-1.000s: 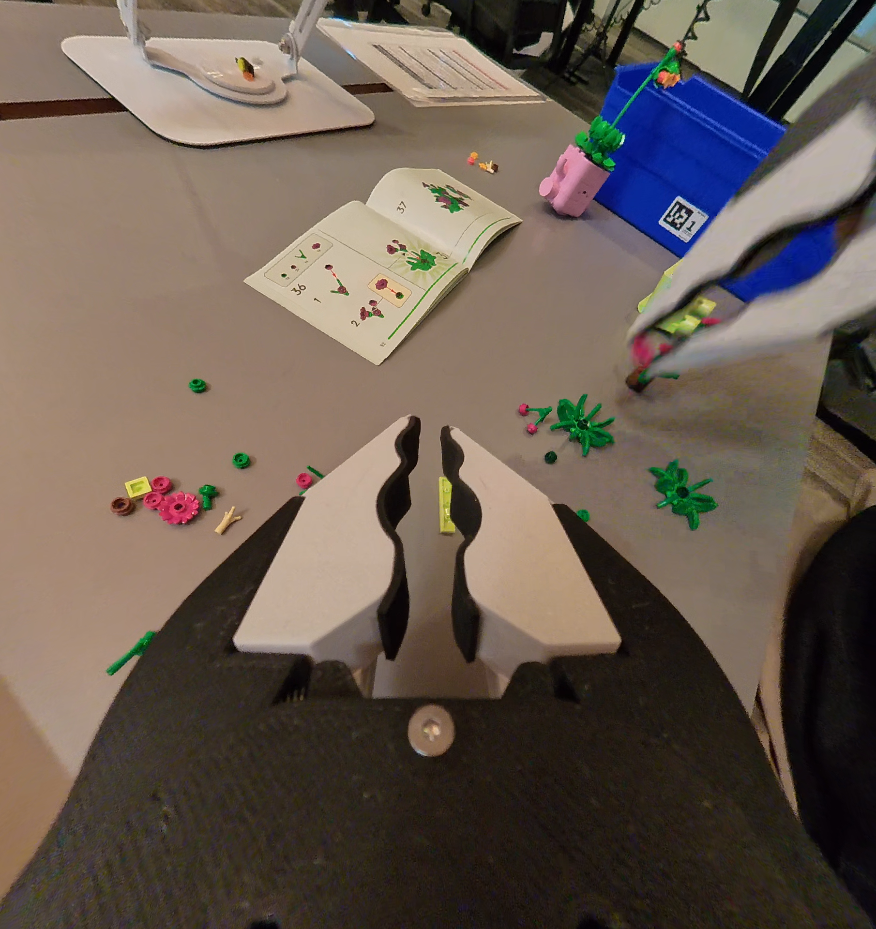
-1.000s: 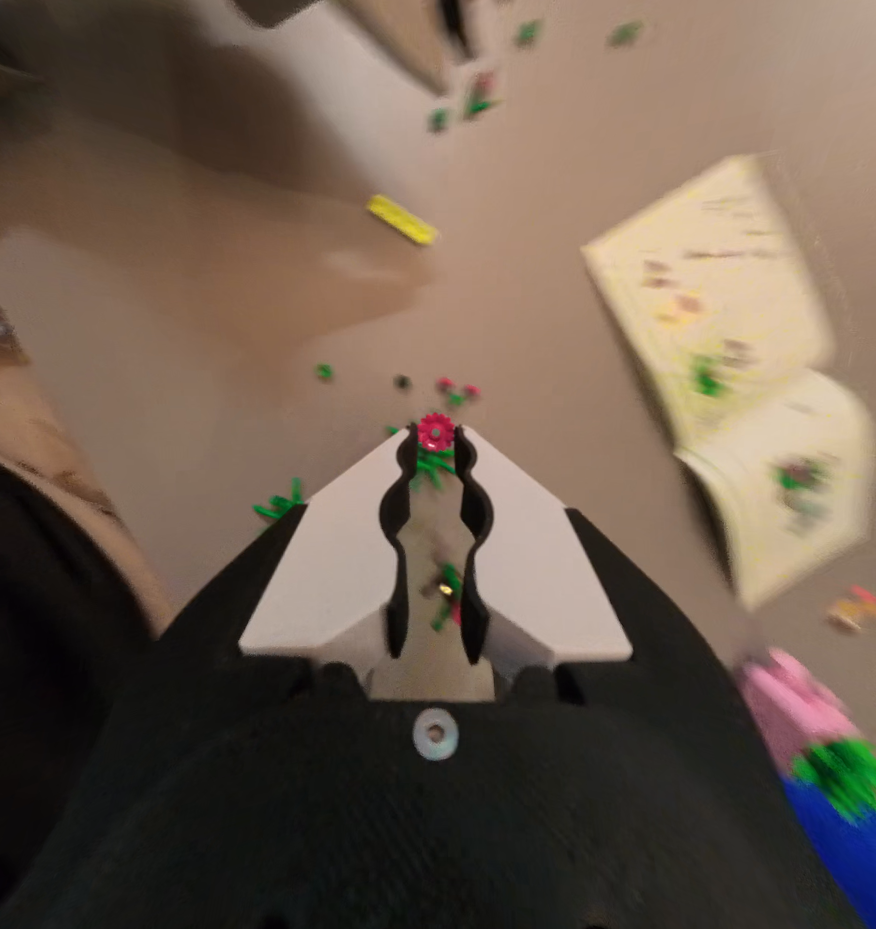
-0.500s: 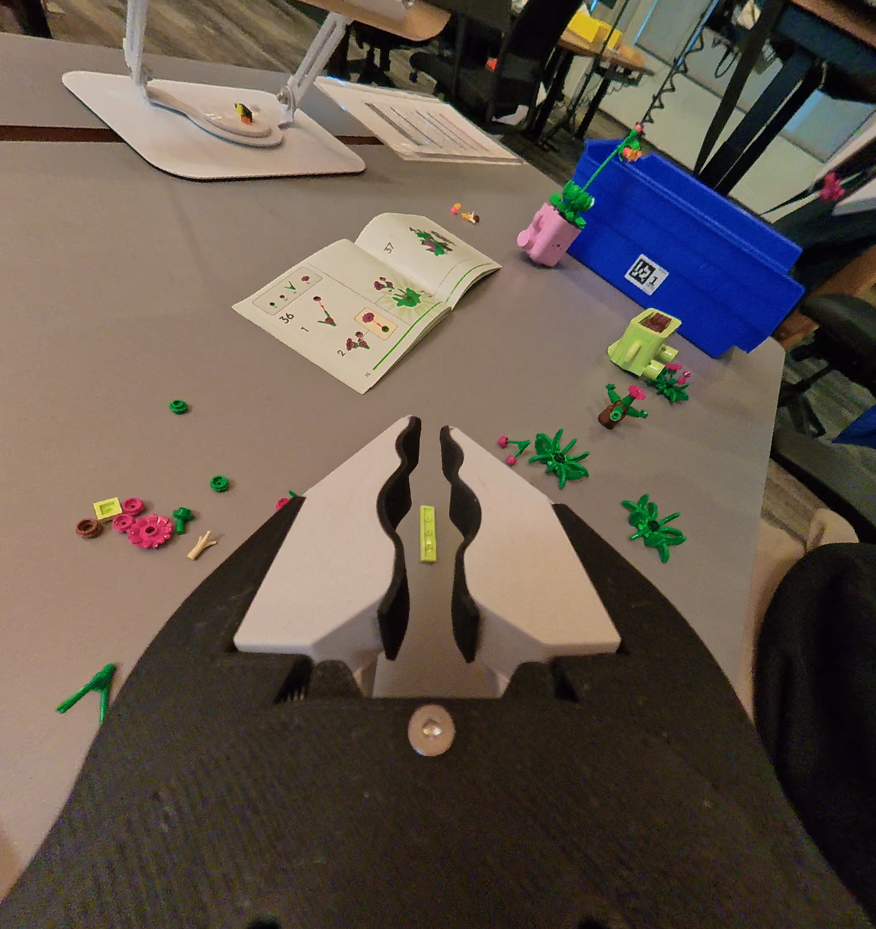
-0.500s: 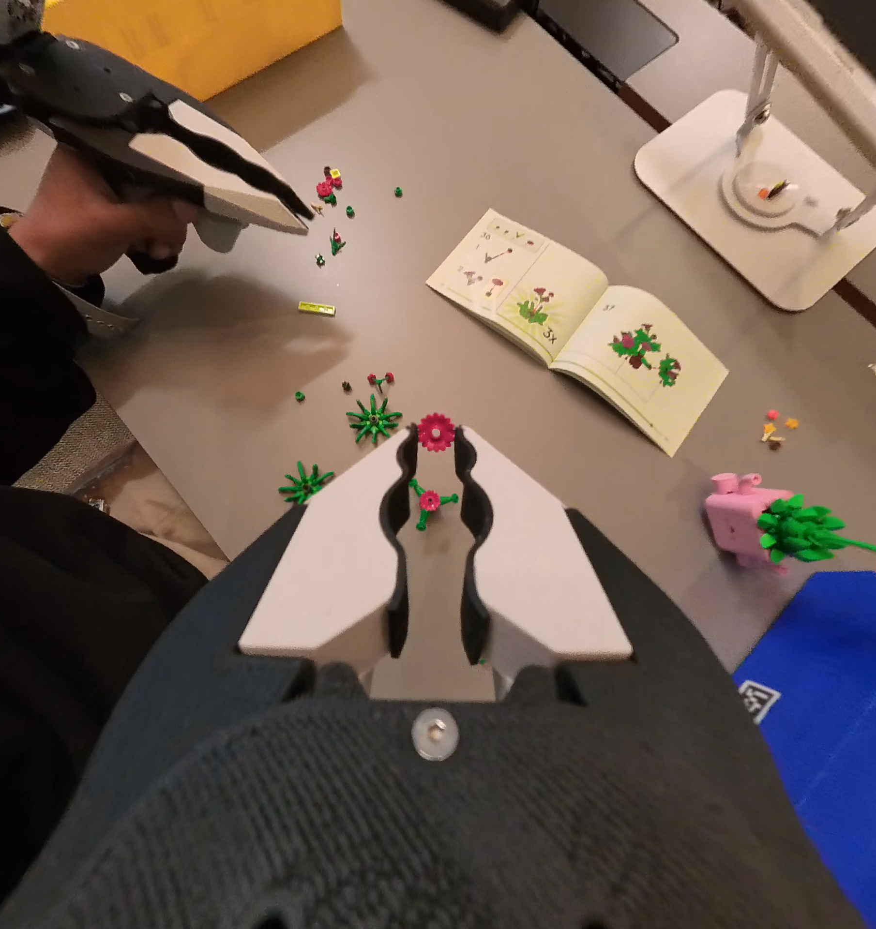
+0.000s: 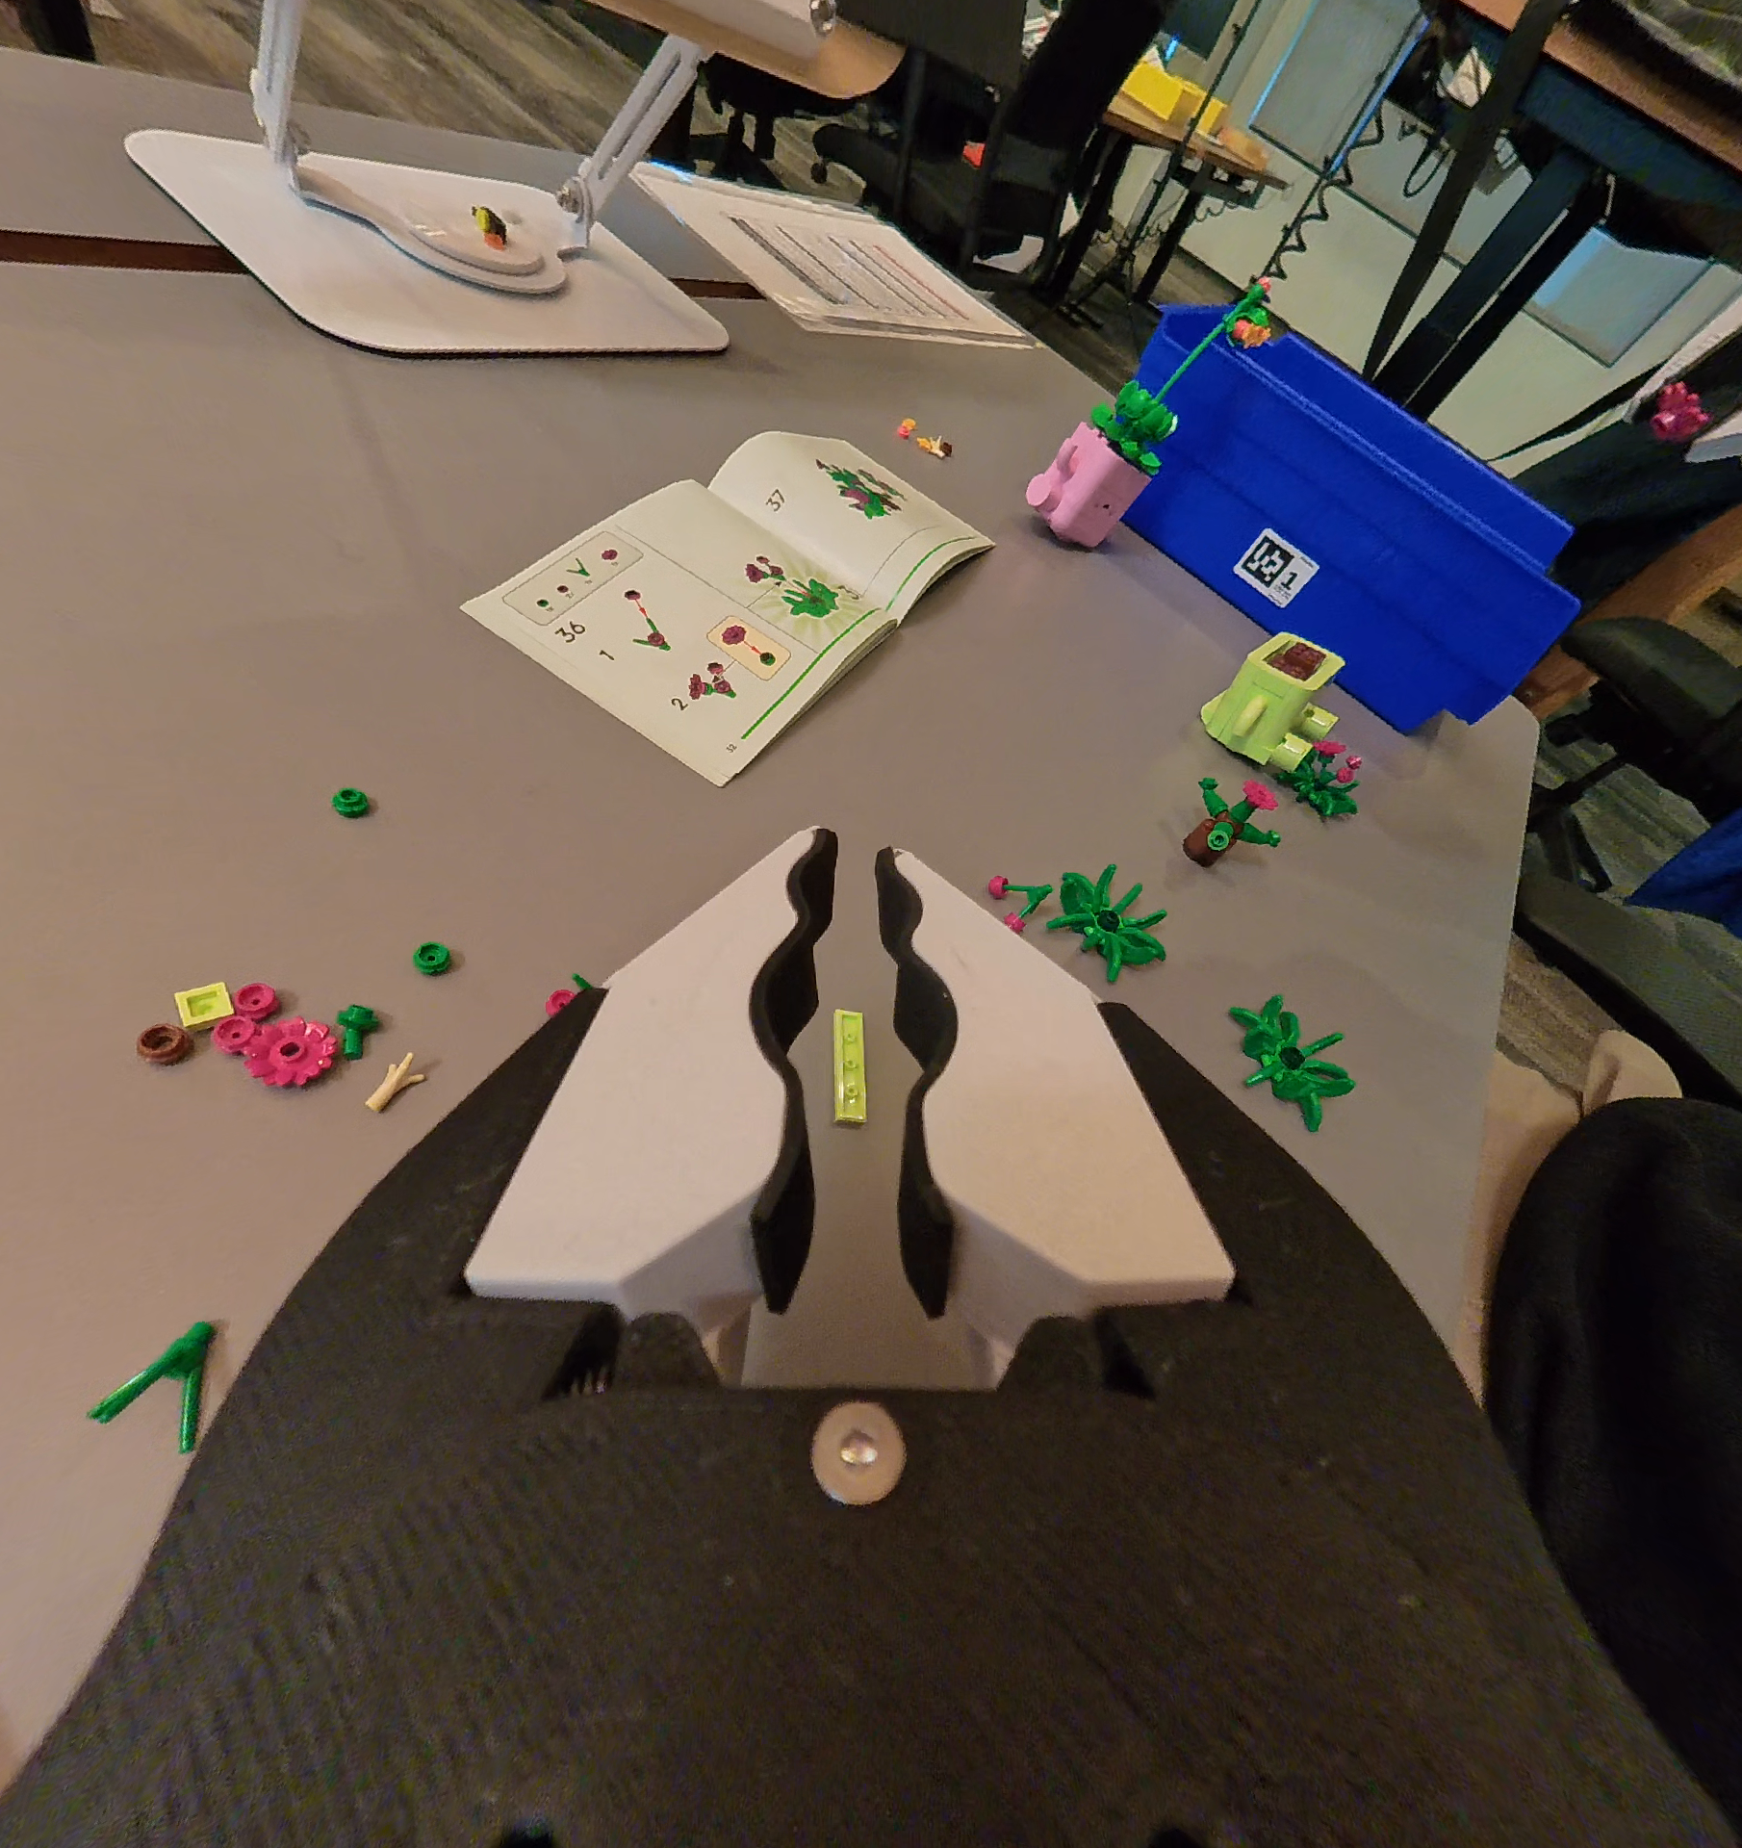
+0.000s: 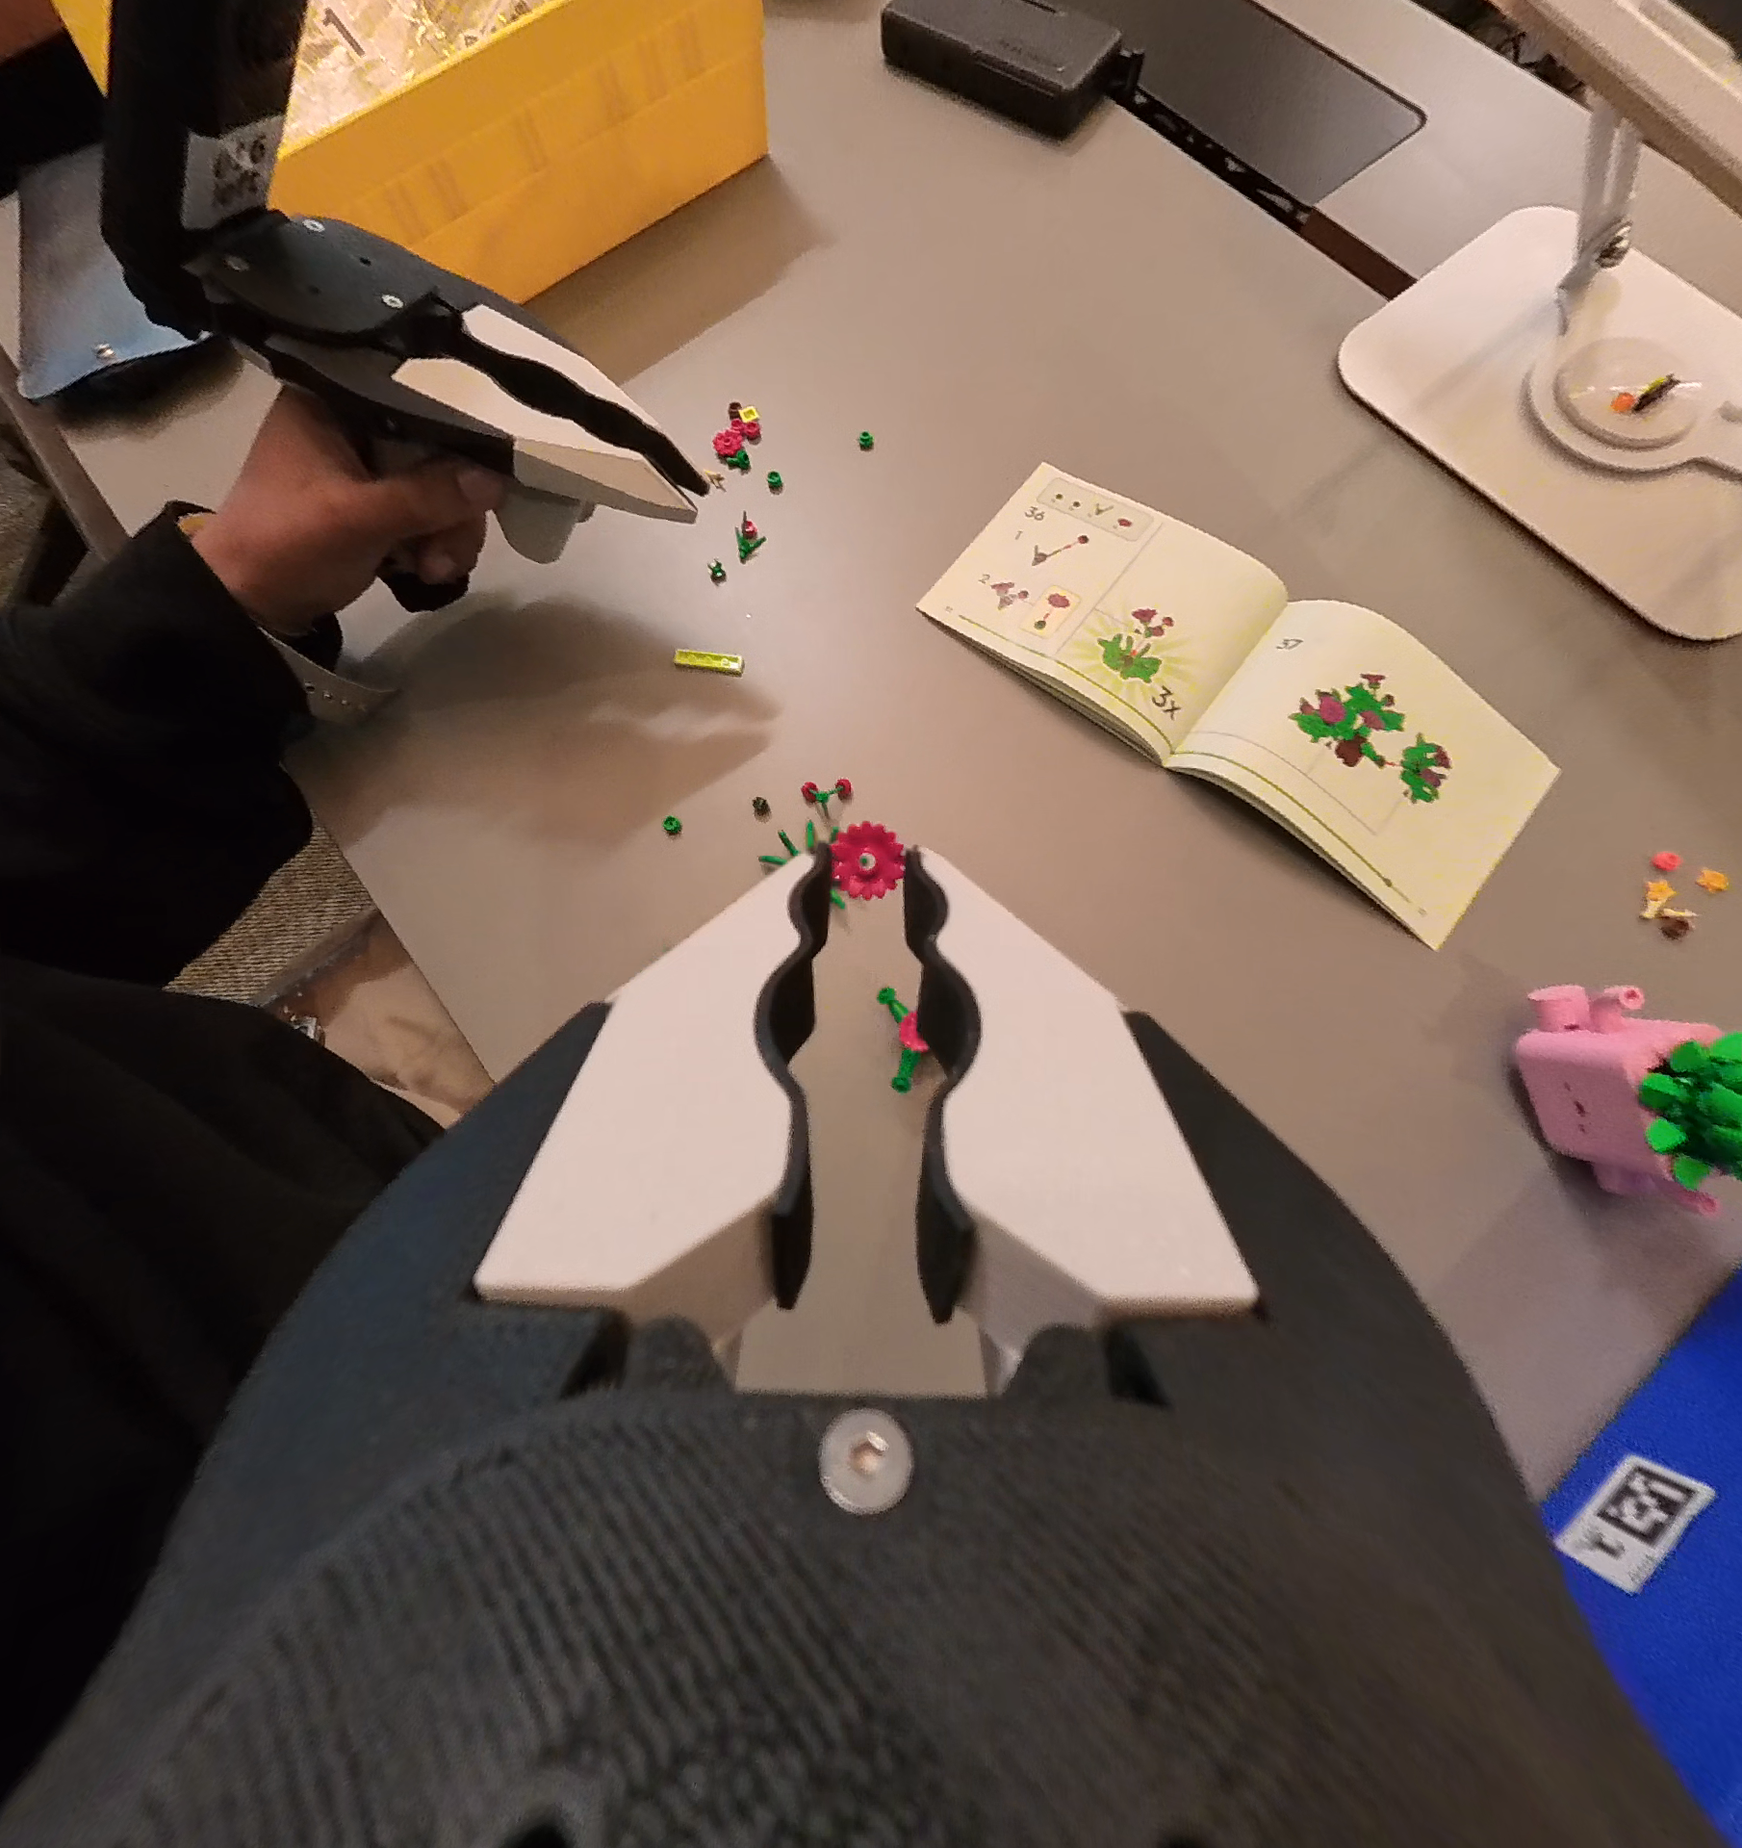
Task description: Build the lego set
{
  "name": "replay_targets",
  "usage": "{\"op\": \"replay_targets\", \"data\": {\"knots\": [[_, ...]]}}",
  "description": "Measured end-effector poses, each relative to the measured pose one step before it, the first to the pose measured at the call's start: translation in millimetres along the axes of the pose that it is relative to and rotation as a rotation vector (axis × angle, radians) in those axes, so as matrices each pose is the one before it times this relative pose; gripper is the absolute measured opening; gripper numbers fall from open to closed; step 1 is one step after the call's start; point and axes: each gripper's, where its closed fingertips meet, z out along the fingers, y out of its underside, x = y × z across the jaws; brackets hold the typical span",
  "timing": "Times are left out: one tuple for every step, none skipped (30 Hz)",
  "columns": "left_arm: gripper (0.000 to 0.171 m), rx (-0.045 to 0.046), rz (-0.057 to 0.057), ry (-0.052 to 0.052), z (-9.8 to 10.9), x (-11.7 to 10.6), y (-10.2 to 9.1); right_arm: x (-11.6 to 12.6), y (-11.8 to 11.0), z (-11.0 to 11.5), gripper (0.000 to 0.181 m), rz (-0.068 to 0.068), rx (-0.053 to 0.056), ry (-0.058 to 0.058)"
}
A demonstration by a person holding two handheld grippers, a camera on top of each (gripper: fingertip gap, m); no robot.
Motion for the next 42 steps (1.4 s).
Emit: {"op": "replay_targets", "data": {"knots": [[0.006, 0.00187, -0.0005, 0.0006, -0.22, 0.00, -0.29, -1.51, -1.01, 1.29, 0.013, 0.0026, 0.0031, -0.0103], [0.006, 0.00182, -0.0009, 0.0008, -0.25, -0.04, -0.32, -1.44, -0.81, 1.44, 0.012, 0.0029, 0.0022, -0.0099], [0.006, 0.00130, -0.0014, 0.0002, -0.15, -0.26, -0.14, -1.30, -0.57, 1.72, 0.013, 0.0025, 0.0011, -0.0088], [0.006, 0.00053, -0.0015, 0.0006, -0.21, -0.19, -0.03, -1.61, -0.55, 1.97, 0.012, 0.0024, 0.0015, -0.0106], [0.006, 0.00059, -0.0012, 0.0004, -0.12, -0.13, -0.14, -2.09, -0.58, 2.10, 0.013, 0.0035, 0.0024, -0.0130], [0.006, 0.00067, -0.0003, 0.0003, -0.07, -0.01, -0.09, -1.90, -0.27, 2.24, 0.012, 0.0039, 0.0018, -0.0125], [0.006, 0.00058, 0.0003, -0.0003, -0.20, -0.10, -0.12, -1.53, -0.09, 2.21, 0.012, 0.0031, 0.0000, -0.0099], [0.006, 0.00073, 0.0004, -0.0007, -0.07, -0.08, -0.15, -1.33, 0.11, 2.16, 0.012, 0.0022, 0.0001, -0.0082], [0.006, 0.00067, 0.0001, 0.0001, -0.05, 0.01, -0.06, -1.89, -0.11, 2.24, 0.013, 0.0041, 0.0031, -0.0127], [0.006, 0.00009, -0.0003, 0.0003, 0.10, 0.05, -0.05, -2.65, -0.25, 2.53, 0.012, 0.0086, 0.0052, -0.0199], [0.006, -0.00105, -0.0005, 0.0006, 0.15, -0.07, 0.22, -3.31, -0.01, 2.80, 0.012, 0.0120, 0.0051, -0.0245], [0.006, -0.00150, -0.0004, 0.0000, 0.09, -0.12, 0.19, -3.35, 0.18, 3.15, 0.012, 0.0127, 0.0054, -0.0249], [0.006, -0.00134, -0.0002, -0.0003, 0.15, -0.12, 0.29, -3.11, 0.41, 3.66, 0.012, 0.0112, 0.0061, -0.0227], [0.006, -0.00088, 0.0001, 0.0007, 0.15, 0.16, 0.08, -2.84, 1.15, 4.31, 0.012, 0.0086, 0.0022, -0.0195], [0.006, -0.00011, 0.0012, 0.0040, 0.01, 0.70, -0.01, -2.15, 2.45, 4.66, 0.013, 0.0042, -0.0062, -0.0128], [0.006, -0.00080, 0.0055, 0.0196, 0.14, 3.16, 0.15, -0.78, 2.83, 4.69, 0.013, -0.0010, -0.0094, -0.0029], [0.006, -0.00704, 0.0097, 0.0398, 0.65, 6.57, 1.06, -0.33, 2.59, 4.01, 0.012, -0.0035, -0.0088, 0.0008], [0.006, -0.02163, 0.0124, 0.0491, 1.36, 8.14, 3.05, -0.68, 2.02, 3.44, 0.013, -0.0018, -0.0069, -0.0020], [0.006, -0.03603, 0.0182, 0.0612, 2.40, 10.52, 5.38, -1.34, 0.86, 2.59, 0.013, 0.0014, -0.0014, -0.0066], [0.006, -0.05349, 0.0212, 0.0616, 3.57, 10.99, 8.19, -1.83, -0.17, 1.70, 0.013, 0.0034, 0.0048, -0.0104], [0.007, -0.06683, 0.0204, 0.0438, 4.77, 8.56, 10.46, -1.87, -0.50, 1.07, 0.013, 0.0049, 0.0068, -0.0104], [0.006, -0.07082, 0.0230, 0.0260, 5.69, 5.99, 10.87, -1.63, -0.46, 0.67, 0.013, 0.0046, 0.0074, -0.0086], [0.003, -0.06692, 0.0251, 0.0105, 6.30, 3.76, 10.25, -1.51, -0.20, 0.66, 0.013, 0.0041, 0.0081, -0.0073], [0.000, -0.05896, 0.0219, -0.0007, 6.23, 1.79, 8.50, -2.05, 0.42, 1.15, 0.013, 0.0053, 0.0086, -0.0084], [0.000, -0.04812, 0.0162, 0.0008, 5.75, 1.78, 6.42, -3.03, 1.19, 2.39, 0.013, 0.0084, 0.0081, -0.0142], [0.000, -0.03771, 0.0093, 0.0051, 5.03, 1.96, 4.68, -4.12, 2.96, 4.06, 0.013, 0.0119, 0.0041, -0.0195], [0.000, -0.02925, 0.0039, 0.0098, 4.10, 2.12, 3.66, -3.59, 5.98, 5.75, 0.013, 0.0101, -0.0094, -0.0148], [0.001, -0.01741, 0.0017, 0.0156, 3.17, 2.83, 1.99, -1.36, 9.06, 7.02, 0.013, 0.0008, -0.0245, 0.0030], [0.002, -0.00767, 0.0015, 0.0155, 2.09, 2.83, 0.71, 0.71, 11.32, 7.95, 0.013, -0.0113, -0.0354, 0.0199], [0.004, -0.00255, 0.0022, 0.0118, 1.19, 2.38, -0.25, 1.94, 12.63, 8.43, 0.012, -0.0199, -0.0459, 0.0319], [0.006, -0.00129, 0.0018, 0.0110, 0.83, 2.38, -0.41, 2.08, 12.19, 8.26, 0.013, -0.0265, -0.0463, 0.0368], [0.007, -0.00091, 0.0009, 0.0102, 0.56, 2.17, -0.57, 2.14, 10.34, 7.43, 0.013, -0.0277, -0.0405, 0.0389], [0.009, -0.00006, -0.0001, 0.0068, 0.63, 1.63, -0.61, 1.68, 7.89, 6.35, 0.012, -0.0262, -0.0322, 0.0355], [0.011, -0.00099, -0.0008, 0.0052, 0.90, 1.20, -0.47, 2.34, 6.01, 4.85, 0.012, -0.0253, -0.0285, 0.0353], [0.013, -0.00359, -0.0022, 0.0015, 0.94, 0.47, -0.02, 3.45, 4.29, 3.57, 0.013, -0.0227, -0.0242, 0.0367], [0.014, -0.00649, -0.0017, -0.0023, 1.03, -0.06, 0.42, 2.96, 2.36, 2.93, 0.012, -0.0165, -0.0152, 0.0281], [0.014, -0.00640, 0.0000, -0.0067, 0.97, -0.64, 0.25, 1.75, 1.02, 2.75, 0.012, -0.0083, -0.0099, 0.0150], [0.014, -0.00630, 0.0017, -0.0071, 0.98, -0.57, 0.20, 0.74, 0.42, 2.69, 0.012, -0.0013, -0.0083, 0.0041], [0.013, -0.00574, 0.0020, -0.0097, 0.94, -1.26, 0.15, -0.18, -0.68, 2.65, 0.013, 0.0035, -0.0020, -0.0033], [0.012, -0.00541, 0.0016, -0.0073, 1.01, -1.16, 0.19, -0.85, -1.09, 2.58, 0.012, 0.0042, 0.0019, -0.0081], [0.012, -0.00686, -0.0009, -0.0008, 1.23, -0.35, 0.82, -0.32, -0.62, 2.57, 0.013, 0.0032, -0.0011, -0.0058], [0.011, -0.00575, -0.0029, 0.0033, 1.10, 0.07, 0.99, 0.73, -0.02, 2.36, 0.013, 0.0024, -0.0048, -0.0002]]}}
